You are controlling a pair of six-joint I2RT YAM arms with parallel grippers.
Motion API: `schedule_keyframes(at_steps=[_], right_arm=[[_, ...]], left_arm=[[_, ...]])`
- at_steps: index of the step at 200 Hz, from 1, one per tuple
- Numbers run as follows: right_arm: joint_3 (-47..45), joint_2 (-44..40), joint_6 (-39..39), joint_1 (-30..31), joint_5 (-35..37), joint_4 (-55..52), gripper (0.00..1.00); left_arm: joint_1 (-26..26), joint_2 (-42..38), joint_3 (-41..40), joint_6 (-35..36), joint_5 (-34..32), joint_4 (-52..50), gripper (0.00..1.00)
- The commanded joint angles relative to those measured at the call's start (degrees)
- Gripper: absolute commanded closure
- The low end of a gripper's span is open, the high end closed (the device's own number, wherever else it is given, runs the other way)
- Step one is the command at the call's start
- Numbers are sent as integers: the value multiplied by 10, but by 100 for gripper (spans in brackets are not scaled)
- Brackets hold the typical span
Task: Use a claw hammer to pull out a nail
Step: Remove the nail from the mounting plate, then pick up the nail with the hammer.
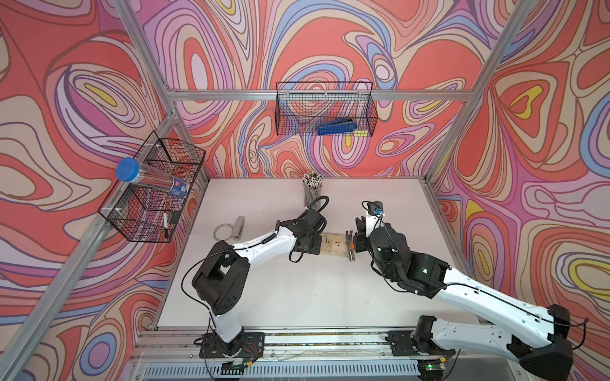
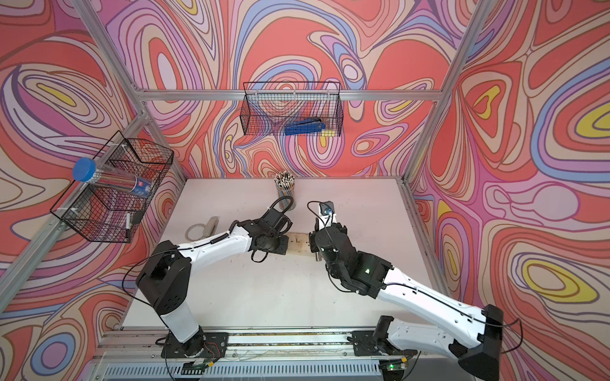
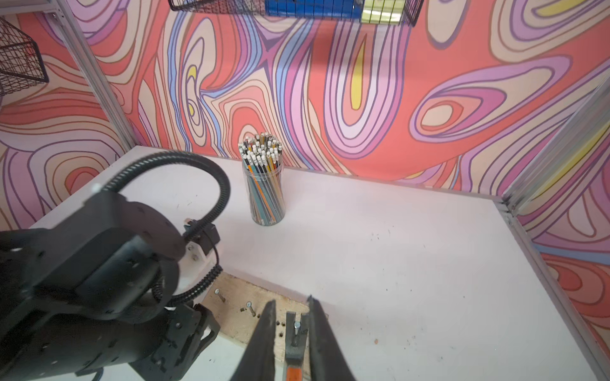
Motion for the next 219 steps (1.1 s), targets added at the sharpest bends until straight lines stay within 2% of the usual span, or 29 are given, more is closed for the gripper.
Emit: schedule_keyframes(at_steps=[1,47,95,116,130,149,173,219], right_arm=[[51,-3,43,-36,-98,-21,100],[132,30,77,-124,-264,-79,100],[172,66,130,-239,-484,-93,100],[169,74,155,-281,-558,-84,100],[164,80,170,-310,-609,-76,100],[154,87,185,-332,-656,-66,100],[146,92,191,-338,-683,-55,100],[144,98,191,-340,-698,-66,100]], left_arm=[[-2,-57,-25,13,21,-2,47],[-2,-145,-112,51,40,75,43],[-1,-202,-188,109,44,140,40],[-1,-230,-241,144,26,220,40],[-2,-247,-276,194,60,268,40],[-2,-253,-298,231,87,297,42],[-2,-240,-294,258,131,298,46],[-5,-252,-318,282,148,361,45]])
